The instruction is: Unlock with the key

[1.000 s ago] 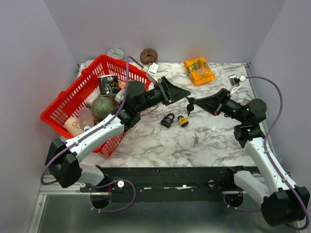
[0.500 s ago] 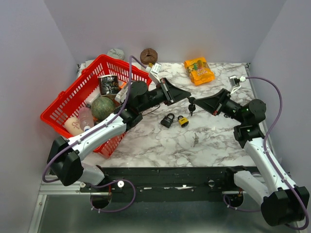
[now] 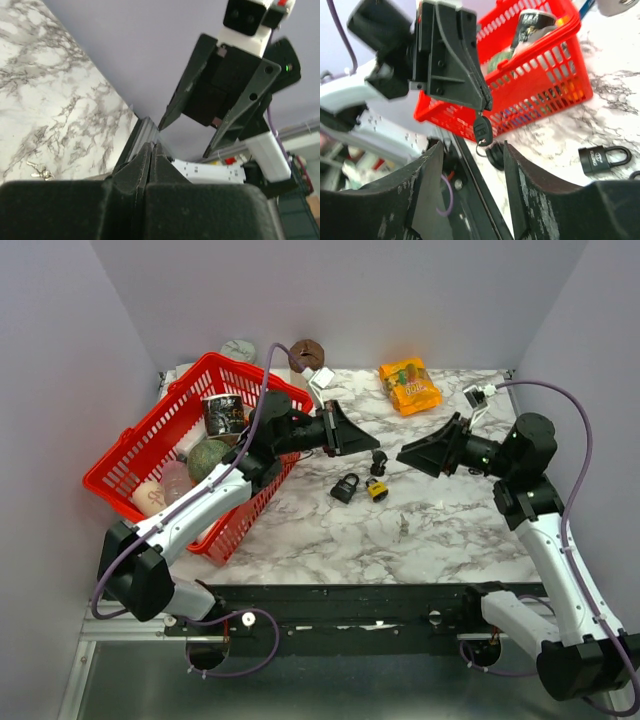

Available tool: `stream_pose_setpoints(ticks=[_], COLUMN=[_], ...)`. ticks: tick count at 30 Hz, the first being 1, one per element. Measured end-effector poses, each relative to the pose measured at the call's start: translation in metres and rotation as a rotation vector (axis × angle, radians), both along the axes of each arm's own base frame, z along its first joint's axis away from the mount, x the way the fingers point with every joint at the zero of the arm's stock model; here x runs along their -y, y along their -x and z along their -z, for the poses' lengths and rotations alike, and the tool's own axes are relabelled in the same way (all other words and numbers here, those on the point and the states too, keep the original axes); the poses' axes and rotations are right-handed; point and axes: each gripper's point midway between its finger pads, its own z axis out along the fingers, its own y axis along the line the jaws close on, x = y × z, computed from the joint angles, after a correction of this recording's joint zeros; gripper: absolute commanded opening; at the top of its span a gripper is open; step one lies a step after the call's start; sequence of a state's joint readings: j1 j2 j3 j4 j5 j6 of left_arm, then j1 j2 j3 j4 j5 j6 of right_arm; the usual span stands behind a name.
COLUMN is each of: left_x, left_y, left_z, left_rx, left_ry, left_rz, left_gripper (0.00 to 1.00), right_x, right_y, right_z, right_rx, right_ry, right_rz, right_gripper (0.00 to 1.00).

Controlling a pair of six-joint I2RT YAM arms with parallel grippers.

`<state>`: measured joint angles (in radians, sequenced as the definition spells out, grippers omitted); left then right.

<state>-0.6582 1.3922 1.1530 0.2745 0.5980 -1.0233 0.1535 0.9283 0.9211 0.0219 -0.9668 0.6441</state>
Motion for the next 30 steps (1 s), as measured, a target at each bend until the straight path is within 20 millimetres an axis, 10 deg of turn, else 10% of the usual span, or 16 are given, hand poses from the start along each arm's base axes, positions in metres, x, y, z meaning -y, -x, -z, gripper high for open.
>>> stream_pose_setpoints(ticks=[10,26,30], left_x=[-0.005,-0.006,-0.006], left_y=[0.056,0.063,0.063], left_z=[-0.006,-0.001,-0.001], left_rx=[0.103,0.102,0.103], left_ry=[-0.052,-0.065,-0.065], left_rz=[0.341,0.383,0.383], left_gripper=[0.00,0.00,0.00], right_x=[-0.016,-0.043,-0.049], right_y=[0.029,0.055,0.059], right_z=[0.023,0.022,0.022], right_rx=[-0.064,-0.091,-0.093], right_ry=[0.112,0.097,0.095], right_rz=[-0.208,-0.348,-0.375], right_gripper=[0.51,0.36,0.18])
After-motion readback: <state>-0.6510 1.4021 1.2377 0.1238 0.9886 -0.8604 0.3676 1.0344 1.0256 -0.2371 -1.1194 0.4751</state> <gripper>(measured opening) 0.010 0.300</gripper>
